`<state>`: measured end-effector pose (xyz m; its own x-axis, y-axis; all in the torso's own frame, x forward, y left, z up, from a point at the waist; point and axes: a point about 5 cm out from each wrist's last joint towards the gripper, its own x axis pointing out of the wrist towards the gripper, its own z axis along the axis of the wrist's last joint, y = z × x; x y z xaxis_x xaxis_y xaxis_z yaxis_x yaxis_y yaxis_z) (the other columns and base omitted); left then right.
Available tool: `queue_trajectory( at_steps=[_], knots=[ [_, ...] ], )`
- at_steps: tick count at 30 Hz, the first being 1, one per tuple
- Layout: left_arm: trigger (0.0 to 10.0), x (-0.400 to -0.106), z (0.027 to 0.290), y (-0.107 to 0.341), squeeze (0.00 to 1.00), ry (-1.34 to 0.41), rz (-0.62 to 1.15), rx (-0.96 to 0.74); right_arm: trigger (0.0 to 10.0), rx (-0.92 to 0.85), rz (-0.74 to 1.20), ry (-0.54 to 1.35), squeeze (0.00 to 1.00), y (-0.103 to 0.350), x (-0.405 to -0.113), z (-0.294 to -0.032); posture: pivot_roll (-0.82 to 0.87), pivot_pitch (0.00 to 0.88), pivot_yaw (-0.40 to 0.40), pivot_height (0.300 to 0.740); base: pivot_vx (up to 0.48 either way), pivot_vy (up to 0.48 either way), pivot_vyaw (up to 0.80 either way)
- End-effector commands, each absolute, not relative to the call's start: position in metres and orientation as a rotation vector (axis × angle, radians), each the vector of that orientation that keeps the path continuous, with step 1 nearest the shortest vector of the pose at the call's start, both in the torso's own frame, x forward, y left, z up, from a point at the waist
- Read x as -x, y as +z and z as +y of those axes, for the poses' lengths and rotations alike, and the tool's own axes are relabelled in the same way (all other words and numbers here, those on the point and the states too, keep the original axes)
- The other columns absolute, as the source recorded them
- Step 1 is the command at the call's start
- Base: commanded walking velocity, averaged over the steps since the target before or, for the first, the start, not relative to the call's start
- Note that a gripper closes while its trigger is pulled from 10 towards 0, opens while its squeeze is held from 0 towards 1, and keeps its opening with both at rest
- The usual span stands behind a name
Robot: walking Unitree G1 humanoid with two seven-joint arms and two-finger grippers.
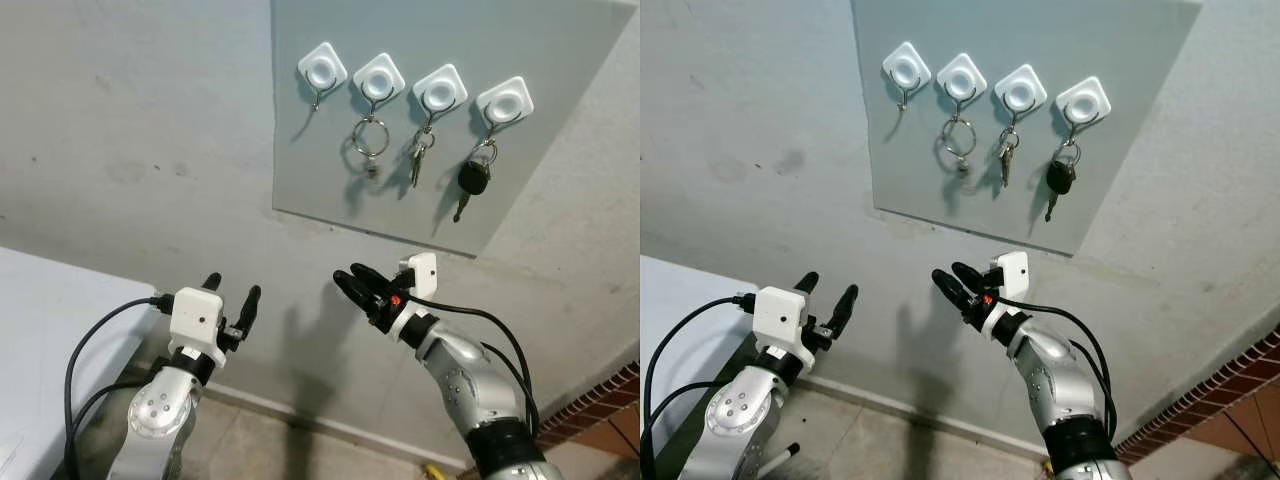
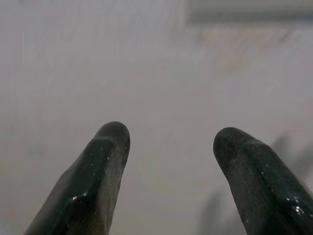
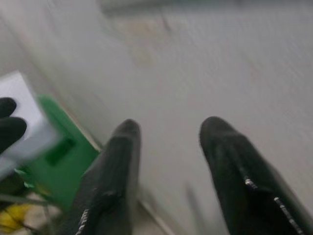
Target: Hang keys on a hook
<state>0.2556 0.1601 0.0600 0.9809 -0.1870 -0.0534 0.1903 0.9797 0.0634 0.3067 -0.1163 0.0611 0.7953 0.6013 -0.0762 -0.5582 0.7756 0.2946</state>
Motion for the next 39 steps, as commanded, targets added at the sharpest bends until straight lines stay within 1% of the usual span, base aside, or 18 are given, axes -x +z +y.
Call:
queue_trajectory(
  at_steps=[1, 2, 3, 4, 5, 8, 10, 12, 14, 15, 19, 21, 26, 28, 29, 33, 39],
  knots=[
    [10.0, -0.244, 0.168, 0.03, 0.0, -0.146, 0.165, -0.054, 10.0, -0.24, 0.25, 0.576, 0.0, 0.038, -0.296, -0.124, -0.05, 0.005, -0.06, 0.732, 0.0, 0.0, 0.0],
    [10.0, -0.244, 0.168, 0.03, 0.0, -0.146, 0.163, -0.055, 10.0, -0.239, 0.249, 0.576, 0.0, 0.037, -0.296, -0.124, -0.05, 0.005, -0.06, 0.732, 0.0, 0.0, 0.0],
    [10.0, -0.238, 0.175, 0.003, 0.0, -0.091, 0.282, -0.017, 10.0, -0.194, 0.371, 0.47, 0.0, 0.01, -0.284, -0.136, -0.06, 0.0, -0.053, 0.732, 0.0, 0.0, 0.0],
    [10.0, -0.238, 0.175, 0.003, 0.0, -0.091, 0.282, -0.017, 10.0, -0.194, 0.371, 0.47, 0.0, 0.01, -0.284, -0.136, -0.06, 0.0, -0.053, 0.732, 0.0, 0.0, 0.0],
    [10.0, -0.231, 0.179, -0.017, 0.0, -0.059, 0.383, 0.001, 10.0, -0.129, 0.468, 0.39, 0.0, -0.01, -0.271, -0.147, -0.06, 0.0, -0.05, 0.732, 0.0, 0.0, 0.0],
    [10.0, -0.225, 0.179, -0.028, 0.0, -0.056, 0.438, 0.003, 10.0, -0.09, 0.533, 0.328, 0.0, -0.023, -0.26, -0.156, -0.06, 0.0, -0.048, 0.732, 0.0, 0.0, 0.0],
    [10.0, -0.219, 0.179, -0.039, 0.0, -0.048, 0.495, 0.015, 10.0, -0.014, 0.624, 0.279, 0.0, -0.038, -0.246, -0.166, -0.06, 0.0, -0.043, 0.732, 0.0, 0.0, 0.0],
    [10.0, -0.216, 0.179, -0.045, 0.0, -0.04, 0.531, 0.017, 10.0, 0.027, 0.672, 0.251, 0.0, -0.046, -0.237, -0.172, -0.06, 0.0, -0.039, 0.732, 0.0, 0.0, 0.0],
    [10.0, -0.212, 0.179, -0.052, 0.0, -0.041, 0.573, 0.0, 10.0, 0.028, 0.716, 0.233, 0.0, -0.053, -0.229, -0.174, -0.07, 0.0, -0.035, 0.732, 0.0, 0.0, 0.0],
    [10.0, -0.208, 0.179, -0.056, 0.0, -0.034, 0.601, 0.015, 10.0, 0.053, 0.755, 0.228, 0.0, -0.059, -0.22, -0.177, -0.07, 0.0, -0.033, 0.732, 0.0, 0.0, 0.0],
    [10.0, -0.203, 0.179, -0.062, 0.0, -0.04, 0.641, 0.004, 10.0, 0.082, 0.802, 0.219, 0.0, -0.067, -0.209, -0.179, -0.07, 0.0, -0.03, 0.732, 0.0, 0.0, 0.0],
    [10.0, -0.191, 0.18, -0.071, 0.0, -0.037, 0.716, -0.004, 10.0, 0.08, 0.872, 0.184, 0.0, -0.076, -0.193, -0.182, -0.08, 0.0, -0.026, 0.732, 0.0, 0.0, 0.0],
    [10.0, -0.166, 0.183, -0.087, 0.0, 0.007, 0.845, 0.005, 10.0, 0.107, 0.974, 0.14, 0.0, -0.09, -0.166, -0.189, -0.08, 0.0, -0.02, 0.732, 0.0, 0.0, 0.0],
    [10.0, -0.159, 0.182, -0.09, 0.0, 0.014, 0.873, 0.007, 10.0, 0.126, 0.999, 0.132, 0.0, -0.092, -0.16, -0.191, -0.09, 0.0, -0.013, 0.732, 0.0, 0.0, 0.0],
    [10.0, -0.156, 0.181, -0.092, 0.0, 0.012, 0.88, 0.021, 10.0, 0.105, 1.014, 0.109, 0.0, -0.094, -0.155, -0.192, -0.09, 0.0, -0.006, 0.732, 0.0, 0.0, 0.0],
    [10.0, -0.157, 0.179, -0.091, 0.0, 0.011, 0.871, 0.039, 10.0, 0.094, 1.032, 0.076, 0.0, -0.096, -0.15, -0.195, -0.1, 0.0, -0.001, 0.732, 0.0, 0.0, 0.0],
    [10.0, -0.157, 0.18, -0.091, 0.0, 0.022, 0.872, 0.035, 10.0, 0.099, 1.059, 0.075, 0.0, -0.099, -0.143, -0.194, -0.1, 0.0, 0.003, 0.732, 0.0, 0.0, 0.0]
  ],
)
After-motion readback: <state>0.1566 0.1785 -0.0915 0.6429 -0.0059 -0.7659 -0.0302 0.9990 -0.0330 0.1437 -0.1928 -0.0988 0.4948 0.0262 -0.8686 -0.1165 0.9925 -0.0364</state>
